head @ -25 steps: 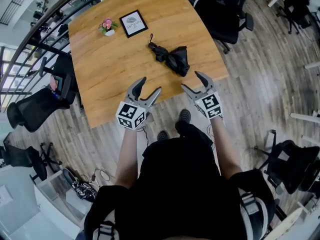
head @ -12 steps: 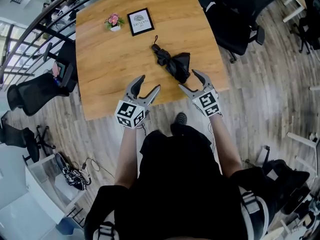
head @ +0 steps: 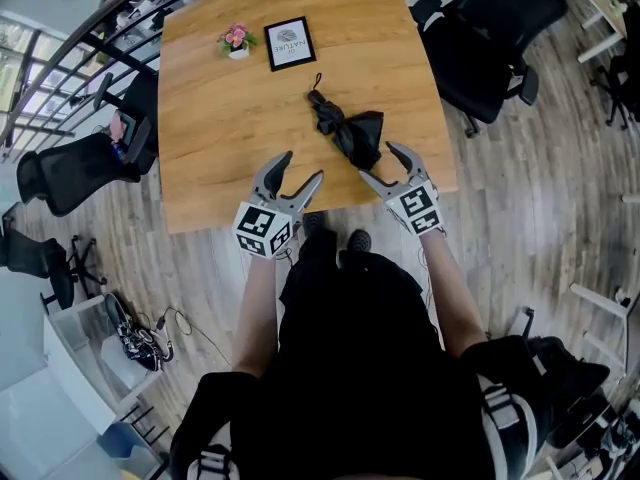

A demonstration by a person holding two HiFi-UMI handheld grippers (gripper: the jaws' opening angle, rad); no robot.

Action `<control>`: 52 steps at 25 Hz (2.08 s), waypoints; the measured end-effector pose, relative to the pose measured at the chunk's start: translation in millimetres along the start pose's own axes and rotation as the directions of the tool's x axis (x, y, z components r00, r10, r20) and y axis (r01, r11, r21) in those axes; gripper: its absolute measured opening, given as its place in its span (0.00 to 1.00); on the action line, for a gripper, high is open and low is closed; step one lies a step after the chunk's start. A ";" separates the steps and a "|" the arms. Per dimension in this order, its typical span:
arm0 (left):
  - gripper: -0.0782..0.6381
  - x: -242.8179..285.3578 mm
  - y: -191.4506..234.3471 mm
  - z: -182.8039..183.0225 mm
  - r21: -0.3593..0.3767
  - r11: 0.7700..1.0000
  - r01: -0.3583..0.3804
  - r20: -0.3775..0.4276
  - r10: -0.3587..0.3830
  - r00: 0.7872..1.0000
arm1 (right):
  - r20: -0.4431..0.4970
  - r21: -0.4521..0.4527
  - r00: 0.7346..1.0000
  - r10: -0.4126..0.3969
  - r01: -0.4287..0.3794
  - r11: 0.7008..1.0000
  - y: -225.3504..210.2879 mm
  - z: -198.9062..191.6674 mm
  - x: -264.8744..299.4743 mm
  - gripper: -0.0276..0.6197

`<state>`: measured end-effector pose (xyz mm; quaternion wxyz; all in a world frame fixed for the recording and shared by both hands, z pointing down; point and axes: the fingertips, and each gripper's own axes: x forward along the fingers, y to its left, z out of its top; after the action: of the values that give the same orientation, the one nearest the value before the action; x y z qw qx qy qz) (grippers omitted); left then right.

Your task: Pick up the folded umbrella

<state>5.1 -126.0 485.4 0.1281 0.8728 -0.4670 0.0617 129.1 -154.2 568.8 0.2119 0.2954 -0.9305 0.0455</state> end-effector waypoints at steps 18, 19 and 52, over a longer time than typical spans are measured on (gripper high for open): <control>0.54 17.3 23.6 -0.9 -0.007 0.999 0.047 -0.002 -0.047 0.999 | -0.019 0.027 0.999 -0.035 0.036 0.999 -5.2 1.6 18.3 0.57; 0.54 18.7 27.0 -0.9 -0.008 0.999 0.050 -0.004 -0.050 0.999 | -0.029 0.032 0.999 -0.037 0.038 0.999 -6.4 0.1 21.2 0.57; 0.54 75.1 146.4 -29.8 -0.099 0.986 0.137 -0.120 -0.148 0.982 | -0.217 0.105 0.976 0.019 0.004 0.995 -30.0 -23.2 152.8 0.61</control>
<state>-74.5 -255.4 555.4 0.2011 0.8916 -0.3964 0.0865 42.3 -255.0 653.0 0.2967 0.2959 -0.8990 0.1270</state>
